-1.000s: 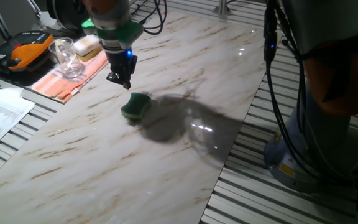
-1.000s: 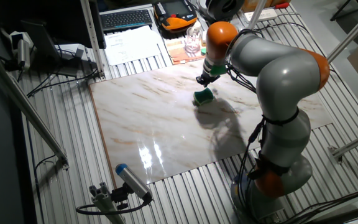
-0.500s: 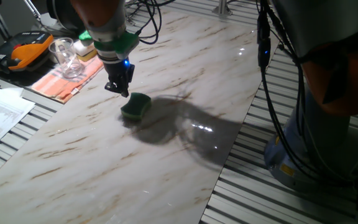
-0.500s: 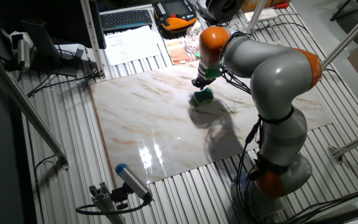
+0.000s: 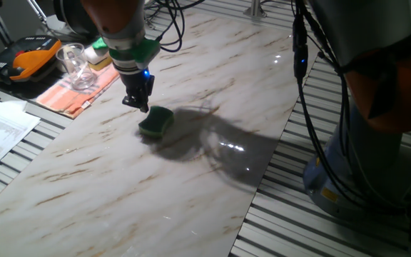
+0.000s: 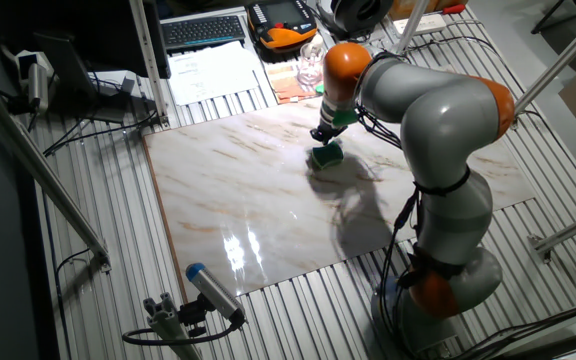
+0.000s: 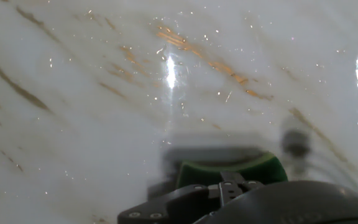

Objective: Clean the tabletop with a sponge

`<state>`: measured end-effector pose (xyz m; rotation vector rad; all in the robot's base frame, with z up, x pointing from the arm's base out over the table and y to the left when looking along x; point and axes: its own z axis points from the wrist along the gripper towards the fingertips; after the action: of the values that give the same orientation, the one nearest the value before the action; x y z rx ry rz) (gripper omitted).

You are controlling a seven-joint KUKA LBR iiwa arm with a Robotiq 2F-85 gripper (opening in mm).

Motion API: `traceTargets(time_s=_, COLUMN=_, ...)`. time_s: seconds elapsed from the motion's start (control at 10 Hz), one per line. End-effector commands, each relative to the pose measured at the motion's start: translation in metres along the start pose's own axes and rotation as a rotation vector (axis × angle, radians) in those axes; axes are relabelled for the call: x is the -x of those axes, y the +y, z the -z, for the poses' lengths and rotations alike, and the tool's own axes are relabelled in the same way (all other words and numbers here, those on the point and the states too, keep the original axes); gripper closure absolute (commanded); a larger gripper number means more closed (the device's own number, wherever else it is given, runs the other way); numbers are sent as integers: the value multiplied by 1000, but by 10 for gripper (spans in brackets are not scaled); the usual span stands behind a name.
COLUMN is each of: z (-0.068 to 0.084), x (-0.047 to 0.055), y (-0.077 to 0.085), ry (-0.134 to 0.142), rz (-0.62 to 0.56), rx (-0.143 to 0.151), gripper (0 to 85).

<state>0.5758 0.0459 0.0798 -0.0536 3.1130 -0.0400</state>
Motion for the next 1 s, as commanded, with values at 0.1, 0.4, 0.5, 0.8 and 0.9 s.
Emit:
traceTargets(time_s=0.1, z=0, x=-1, y=2, ry=-15, rz=-15, rx=-20, gripper=680)
traceTargets(time_s=0.4, z=-5, x=-3, y=3, ry=-28, rz=-25, rx=-24, gripper=510)
traceTargets(time_s=0.5, z=-5, x=-4, y=3, ry=-37, rz=-28, rx=-29, gripper=510)
traceTargets(time_s=0.8, z=-5, x=-4, y=3, ry=-59, rz=-38, rx=-39, gripper=340)
traceTargets(time_s=0.9, z=-7, x=-4, y=1, ry=-64, rz=-34, rx=-28, gripper=170)
